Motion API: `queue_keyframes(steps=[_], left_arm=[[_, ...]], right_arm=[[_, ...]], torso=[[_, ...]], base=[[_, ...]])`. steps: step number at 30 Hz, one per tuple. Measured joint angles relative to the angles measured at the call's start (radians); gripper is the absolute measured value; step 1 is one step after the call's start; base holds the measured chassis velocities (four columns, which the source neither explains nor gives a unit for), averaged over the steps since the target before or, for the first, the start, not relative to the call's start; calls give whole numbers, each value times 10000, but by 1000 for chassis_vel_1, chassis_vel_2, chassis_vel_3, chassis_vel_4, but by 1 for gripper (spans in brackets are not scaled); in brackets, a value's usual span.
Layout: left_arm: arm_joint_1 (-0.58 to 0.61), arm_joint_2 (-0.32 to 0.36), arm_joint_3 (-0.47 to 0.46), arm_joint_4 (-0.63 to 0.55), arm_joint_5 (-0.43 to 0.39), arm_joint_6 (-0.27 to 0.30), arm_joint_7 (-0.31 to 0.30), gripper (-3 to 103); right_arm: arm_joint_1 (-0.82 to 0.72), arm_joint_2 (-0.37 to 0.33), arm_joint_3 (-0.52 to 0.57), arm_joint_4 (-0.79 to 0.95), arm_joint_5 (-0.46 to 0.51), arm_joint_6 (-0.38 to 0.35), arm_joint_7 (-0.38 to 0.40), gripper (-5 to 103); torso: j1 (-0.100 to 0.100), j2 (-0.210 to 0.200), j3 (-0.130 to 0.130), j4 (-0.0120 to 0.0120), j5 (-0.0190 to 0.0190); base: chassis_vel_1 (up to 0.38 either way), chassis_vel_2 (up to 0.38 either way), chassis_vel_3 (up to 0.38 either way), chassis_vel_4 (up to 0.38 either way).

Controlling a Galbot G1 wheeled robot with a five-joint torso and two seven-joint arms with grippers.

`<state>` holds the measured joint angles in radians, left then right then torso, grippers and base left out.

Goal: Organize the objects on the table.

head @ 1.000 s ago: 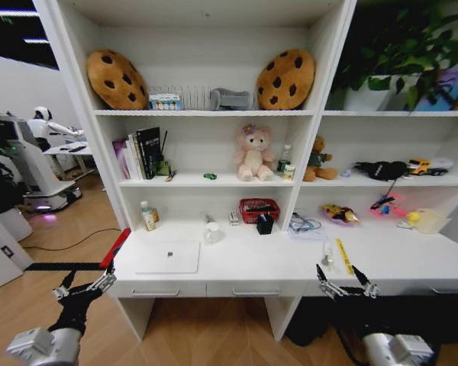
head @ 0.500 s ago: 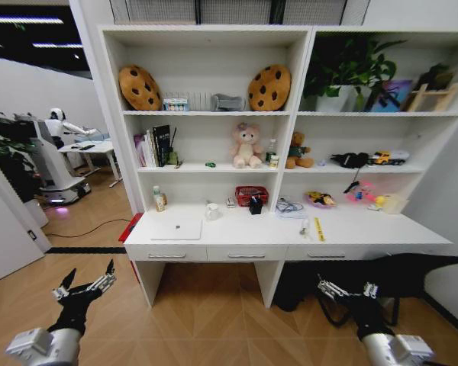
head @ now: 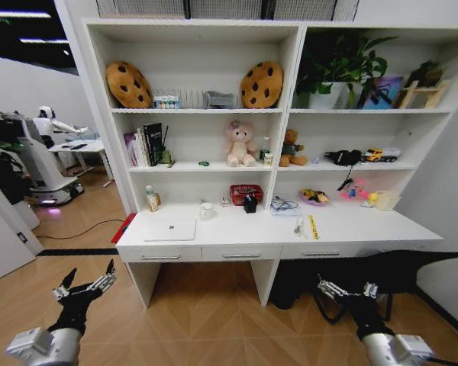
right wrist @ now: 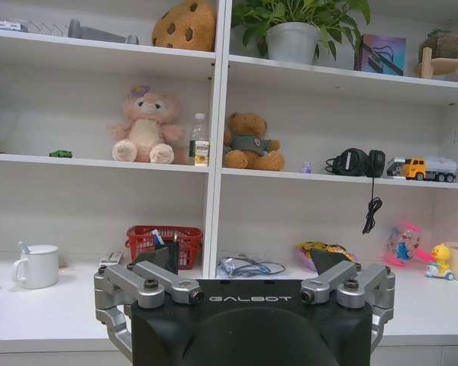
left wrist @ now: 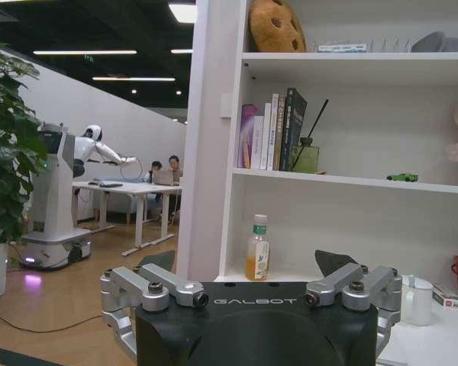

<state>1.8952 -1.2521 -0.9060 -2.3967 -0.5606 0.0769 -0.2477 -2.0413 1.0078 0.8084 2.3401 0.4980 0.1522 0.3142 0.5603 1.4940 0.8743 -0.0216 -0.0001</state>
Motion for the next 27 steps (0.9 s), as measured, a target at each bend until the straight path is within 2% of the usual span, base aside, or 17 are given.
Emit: queue_keyframes(steps=[7, 18, 21, 22, 27], left_arm=[[1, 0, 0, 0, 0, 0, 0, 100], [0, 0, 0, 1, 0, 0, 0, 100], [-2, 0, 0, 0, 0, 0, 0, 100], [-2, 1, 0, 1, 0, 0, 0, 100], [0, 1, 0, 0, 0, 0, 0, 100]], right_arm=[[-1, 0, 0, 1, 0, 0, 0, 100], [-1, 0, 0, 0, 0, 0, 1, 100], [2, -1, 1, 0, 0, 0, 0, 100], [2, 0, 0, 0, 0, 0, 0, 100], [0, 1, 0, 1, 0, 0, 0, 100]], torso=[[-2, 2, 0, 3, 2], [4, -1, 1, -1, -1], [23, -9, 6, 6, 4], [23, -9, 6, -1, -1], [3, -4, 2, 2, 1]], base=[[-34, 40, 47, -31], [-179, 176, 184, -190], [-160, 178, 187, -168], [-146, 95, 94, -115], [-16, 33, 28, -37]])
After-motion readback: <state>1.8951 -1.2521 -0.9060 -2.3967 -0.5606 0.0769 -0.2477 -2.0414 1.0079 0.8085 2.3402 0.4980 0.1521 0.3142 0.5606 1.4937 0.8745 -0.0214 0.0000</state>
